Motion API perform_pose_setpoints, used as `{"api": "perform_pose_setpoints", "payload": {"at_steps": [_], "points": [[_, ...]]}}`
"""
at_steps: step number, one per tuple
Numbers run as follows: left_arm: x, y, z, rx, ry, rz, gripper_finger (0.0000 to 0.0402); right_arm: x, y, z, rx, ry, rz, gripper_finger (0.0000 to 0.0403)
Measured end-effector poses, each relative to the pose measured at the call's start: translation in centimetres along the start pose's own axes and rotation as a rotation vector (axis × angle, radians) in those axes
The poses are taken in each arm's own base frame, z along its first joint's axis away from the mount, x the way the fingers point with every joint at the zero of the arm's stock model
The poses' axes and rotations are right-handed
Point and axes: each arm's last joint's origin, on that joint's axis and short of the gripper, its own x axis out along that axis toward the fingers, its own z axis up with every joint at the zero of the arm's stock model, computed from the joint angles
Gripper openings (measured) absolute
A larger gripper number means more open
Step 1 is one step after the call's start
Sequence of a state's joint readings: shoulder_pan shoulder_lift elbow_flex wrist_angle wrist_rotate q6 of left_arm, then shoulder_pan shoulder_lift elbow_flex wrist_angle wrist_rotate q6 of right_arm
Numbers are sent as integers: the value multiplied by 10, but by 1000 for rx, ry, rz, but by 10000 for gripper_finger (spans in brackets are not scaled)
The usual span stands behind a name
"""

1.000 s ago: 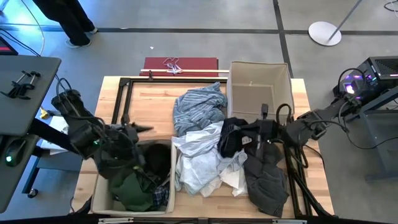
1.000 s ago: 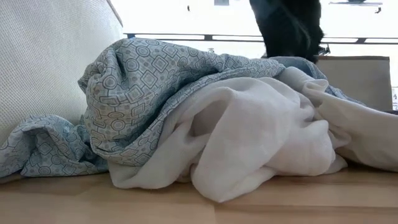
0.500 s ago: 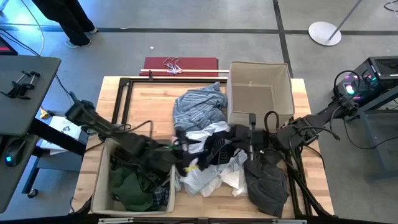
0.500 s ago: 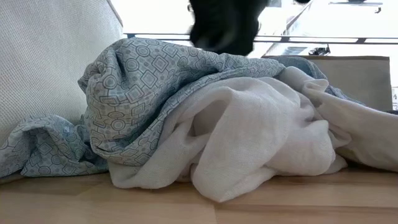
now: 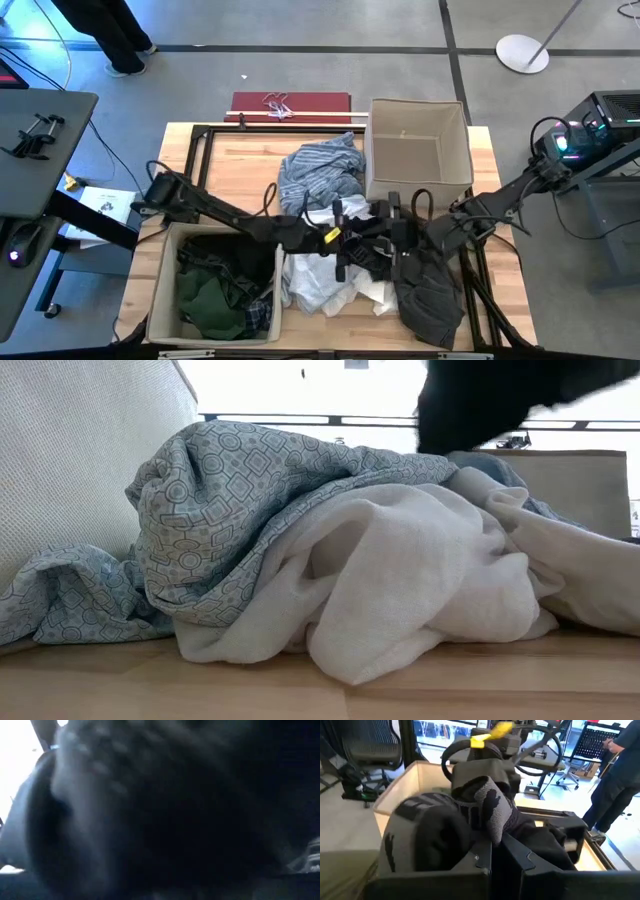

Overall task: Sort clothes
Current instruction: Put the black underwear into the bottom laundry organizer

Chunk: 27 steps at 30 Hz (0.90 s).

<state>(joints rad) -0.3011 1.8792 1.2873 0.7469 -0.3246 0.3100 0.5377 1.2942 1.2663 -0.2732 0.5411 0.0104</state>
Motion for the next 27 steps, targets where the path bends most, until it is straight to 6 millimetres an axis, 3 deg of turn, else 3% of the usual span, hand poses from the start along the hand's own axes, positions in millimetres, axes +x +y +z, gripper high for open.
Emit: {"api": "perform_pose_setpoints", "payload": {"at_steps": [7,13,17,23,27], "points": [[2,4,-2,-34,4,59,177,5,6,-6,-43,47,103,5],[0,1,0,11,-3,37,81,4,6,-7,-30,53,132,21],[-2,-7,0,27,28,41,12,4,9,-7,34,64,226,68],[-17,-28,11,254,145,227,9,-16,15,5,40,12,367,171],[-40,-36,39,396,260,400,5,-42,19,18,2,-81,380,216]]}}
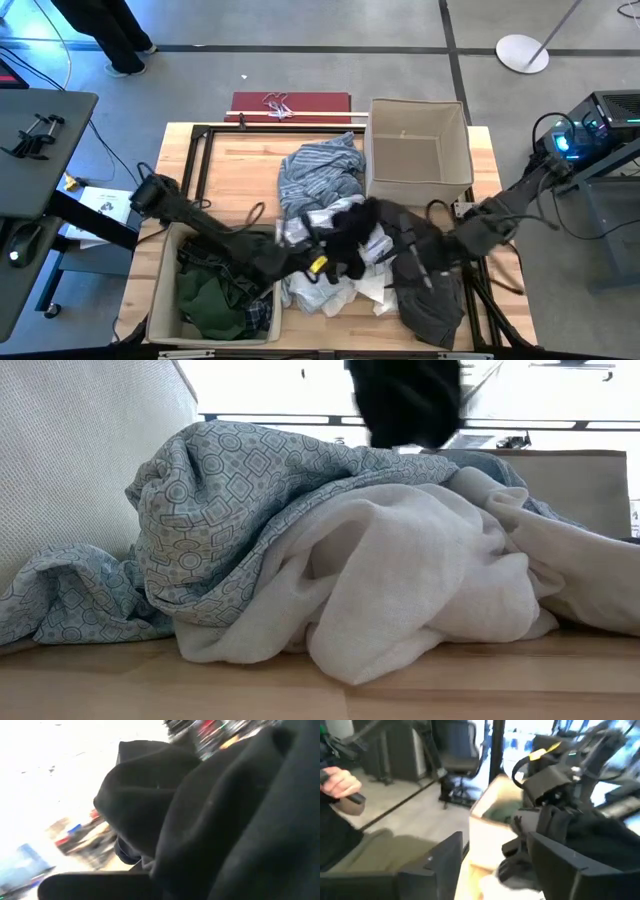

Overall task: Sort clothes
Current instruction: Put the black underwear into the bottom laundry organizer

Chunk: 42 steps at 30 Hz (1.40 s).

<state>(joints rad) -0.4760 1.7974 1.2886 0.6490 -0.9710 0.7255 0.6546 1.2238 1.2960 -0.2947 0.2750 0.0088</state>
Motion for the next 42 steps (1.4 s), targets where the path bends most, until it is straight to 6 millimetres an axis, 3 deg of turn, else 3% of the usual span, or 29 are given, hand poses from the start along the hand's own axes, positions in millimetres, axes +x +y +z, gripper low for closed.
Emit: {"api": "perform_pose_setpoints", "payload": {"at_steps": [5,9,15,23,29,33,42], "points": [[-46,36,33,18,99,111,5,-18,14,7,-89,-54,-96,230],[-82,75,49,37,297,285,5,-21,22,7,-125,-55,-83,232],[-141,122,75,-156,191,173,5,-19,24,4,-134,-33,-84,232],[-220,158,88,-487,54,-83,5,-18,22,3,-143,-19,-107,232],[-260,172,88,-659,11,-250,5,-18,22,2,-151,-16,-106,232],[-275,168,83,-712,0,-312,5,-18,22,2,-164,-12,-106,232],[-299,146,41,-847,23,-471,5,-18,22,2,-194,-10,-107,232]]}}
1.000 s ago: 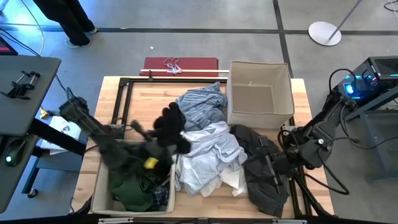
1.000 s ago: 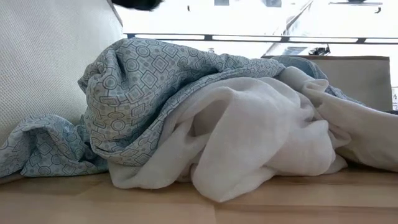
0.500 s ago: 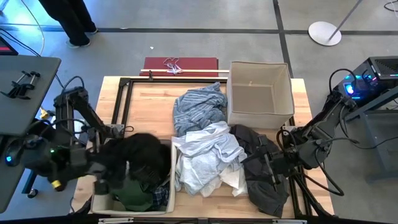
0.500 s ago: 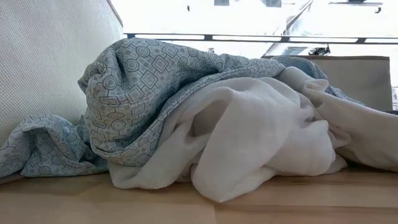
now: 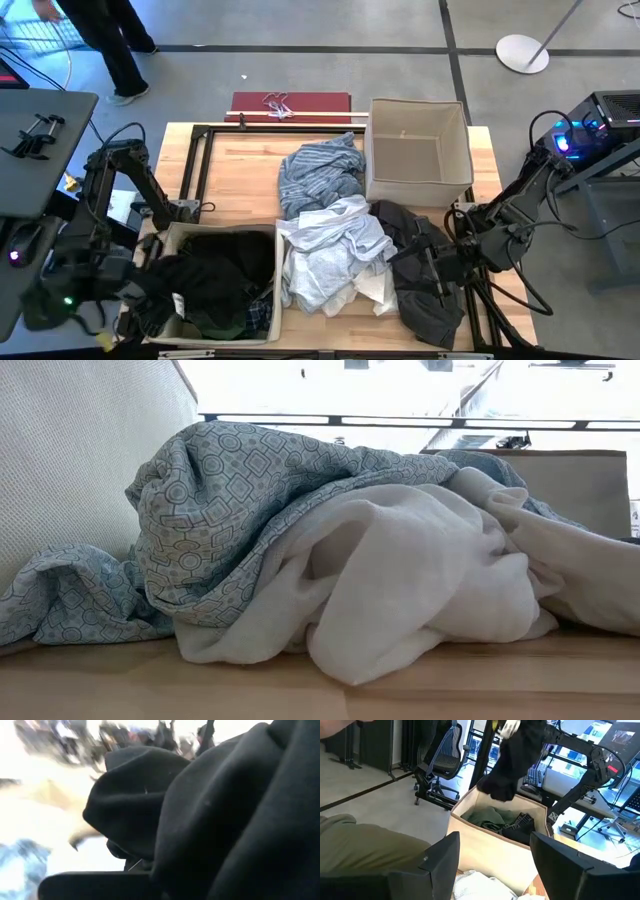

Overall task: Sort clothes
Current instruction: Put the black underwear into the bottom laundry organizer

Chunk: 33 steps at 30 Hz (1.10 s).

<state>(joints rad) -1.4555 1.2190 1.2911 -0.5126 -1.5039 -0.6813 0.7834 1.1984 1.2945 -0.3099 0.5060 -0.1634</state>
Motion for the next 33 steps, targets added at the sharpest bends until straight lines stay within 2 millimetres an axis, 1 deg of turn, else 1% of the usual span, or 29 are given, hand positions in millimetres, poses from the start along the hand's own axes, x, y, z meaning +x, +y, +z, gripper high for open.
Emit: {"api": "perform_pose_setpoints", "payload": {"at_steps": [2,4,6,9,11,13,15,19,22,25,28,30,32,33], "points": [[5,10,-13,-81,98,-35,5,0,0,0,-4,0,0,232],[15,23,-26,-175,253,-5,5,0,-1,0,-16,1,-4,232],[25,40,-38,-238,436,118,5,1,-1,0,-17,1,-4,232],[37,63,-51,-235,702,399,5,1,-3,0,-19,3,-11,232],[44,73,-56,-228,838,556,5,2,-4,-1,-16,5,-16,232],[53,76,-58,-237,961,609,5,3,-6,-1,-14,7,-23,232],[64,74,-60,-262,1048,575,5,3,-7,-1,-9,9,-30,232],[94,66,-68,-266,1126,449,3,5,-11,-3,-7,20,-43,232],[117,61,-83,-251,1266,399,2,6,-13,-3,-4,24,-49,232],[137,58,-107,-193,1464,356,2,6,-13,-3,12,23,-44,232],[153,58,-134,-114,1632,272,1,6,-12,-4,24,32,-42,232],[166,62,-160,-113,1675,175,1,6,-12,-5,31,41,-40,232],[180,65,-186,-171,1684,25,1,6,-12,-6,46,48,-39,232],[184,68,-197,-194,1695,-18,1,6,-12,-7,48,52,-39,232]]}}
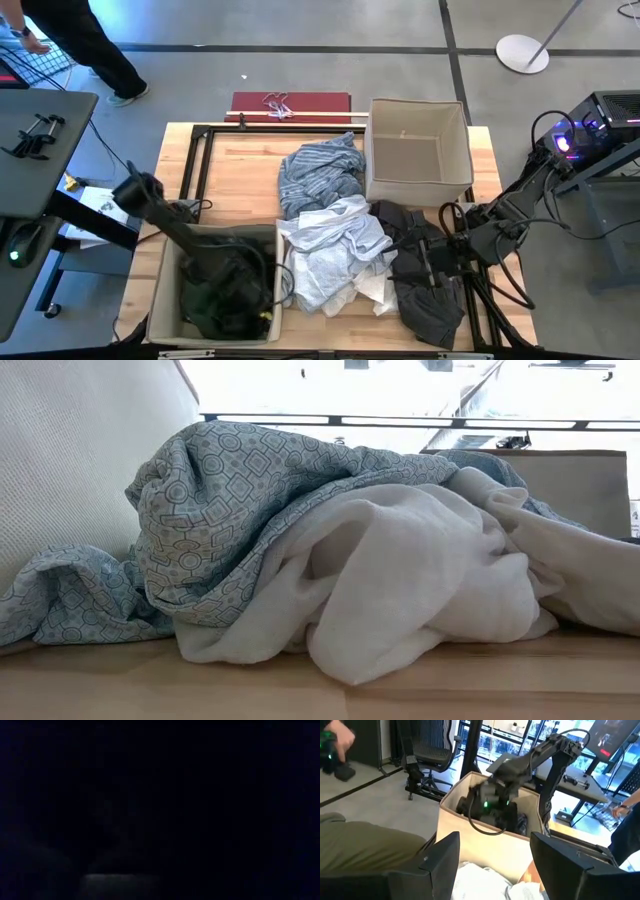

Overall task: Sort clothes
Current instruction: Put the black underwear into the bottom laundry organizer, then put the gray pants into the bottom laundry organizer

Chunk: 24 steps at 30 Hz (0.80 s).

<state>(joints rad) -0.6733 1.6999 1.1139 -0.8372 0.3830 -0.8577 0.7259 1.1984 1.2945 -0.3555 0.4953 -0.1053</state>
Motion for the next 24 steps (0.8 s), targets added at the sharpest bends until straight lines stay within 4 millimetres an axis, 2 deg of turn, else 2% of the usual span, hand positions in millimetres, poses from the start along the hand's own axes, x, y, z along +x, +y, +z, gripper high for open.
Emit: {"api": "perform_pose_setpoints", "payload": {"at_steps": [2,4,6,10,13,18,21,24], "points": [[11,13,4,-42,41,12,3,0,0,-1,2,6,1,232],[11,25,3,-116,89,64,11,0,0,-1,9,6,1,232],[3,35,-5,-170,138,129,26,0,0,-1,15,6,2,232],[-28,40,-18,-218,53,112,71,0,0,-1,12,8,2,232],[-60,43,-34,-264,-70,60,111,0,0,-1,5,10,2,232],[-110,50,-71,-335,-321,-65,161,0,0,-5,12,43,-18,232],[-130,56,-94,-346,-502,-102,170,1,-1,-11,40,103,-28,232],[-142,60,-109,-307,-722,-67,171,9,1,-24,40,215,-38,232]]}}
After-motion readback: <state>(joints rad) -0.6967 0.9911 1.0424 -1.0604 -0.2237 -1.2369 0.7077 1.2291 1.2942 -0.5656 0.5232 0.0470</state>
